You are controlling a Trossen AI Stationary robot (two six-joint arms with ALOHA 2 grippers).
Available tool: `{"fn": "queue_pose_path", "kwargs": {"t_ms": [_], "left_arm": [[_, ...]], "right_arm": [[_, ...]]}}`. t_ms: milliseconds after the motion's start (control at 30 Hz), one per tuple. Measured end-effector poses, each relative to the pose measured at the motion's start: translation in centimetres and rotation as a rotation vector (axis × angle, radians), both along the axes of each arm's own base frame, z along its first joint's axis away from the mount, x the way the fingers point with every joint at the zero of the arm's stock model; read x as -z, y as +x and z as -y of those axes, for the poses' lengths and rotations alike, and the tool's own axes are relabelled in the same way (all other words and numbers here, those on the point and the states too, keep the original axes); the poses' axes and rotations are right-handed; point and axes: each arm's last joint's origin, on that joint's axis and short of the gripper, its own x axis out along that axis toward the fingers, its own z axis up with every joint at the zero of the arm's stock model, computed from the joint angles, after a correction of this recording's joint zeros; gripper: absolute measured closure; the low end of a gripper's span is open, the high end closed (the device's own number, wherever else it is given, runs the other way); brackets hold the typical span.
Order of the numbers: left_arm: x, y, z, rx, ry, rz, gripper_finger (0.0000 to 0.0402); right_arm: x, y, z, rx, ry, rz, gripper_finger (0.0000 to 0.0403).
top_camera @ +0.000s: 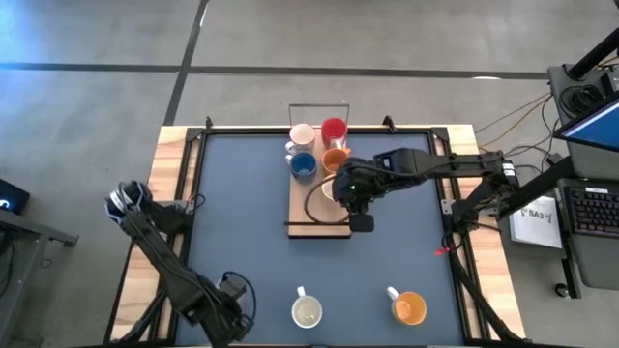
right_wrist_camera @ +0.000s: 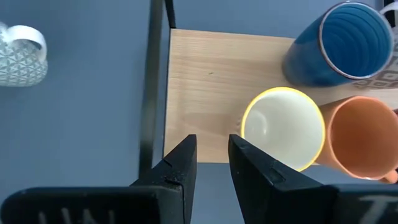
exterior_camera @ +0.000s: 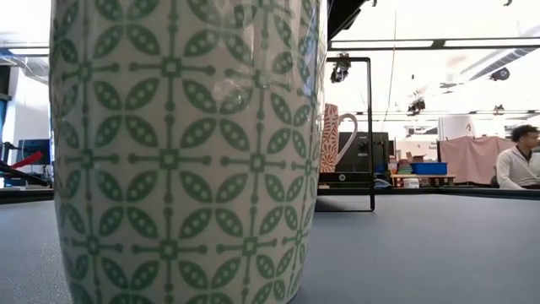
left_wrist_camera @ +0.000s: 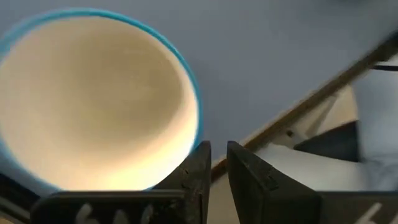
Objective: Place coffee mugs
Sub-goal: Put the red patterned mug on the shelf
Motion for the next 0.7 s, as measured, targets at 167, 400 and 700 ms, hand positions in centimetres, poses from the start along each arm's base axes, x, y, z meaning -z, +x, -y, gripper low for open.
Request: {"fn": "queue_pose_path", "kwargs": {"t_ms": [167, 400, 700], "left_arm": [[0.2, 0.0, 0.0, 0.012, 0.009, -0.006, 0.0365], [-1.9, -0.1, -0.1, 0.029, 0.011, -0.001, 0.0365], [-1.4, -0.6, -0.8, 0.014, 0.078, -0.057, 0.0365]], "right_arm": [[0.0, -0.1, -0.7, -0.009, 0.006, -0.006, 0.0321], [0.1, -0.2, -0.6, -0.011, 0.002, -0.022, 0.0321], [0.1, -0.2, -0.6, -0.018, -0.001, -0.022, 0.032]]}}
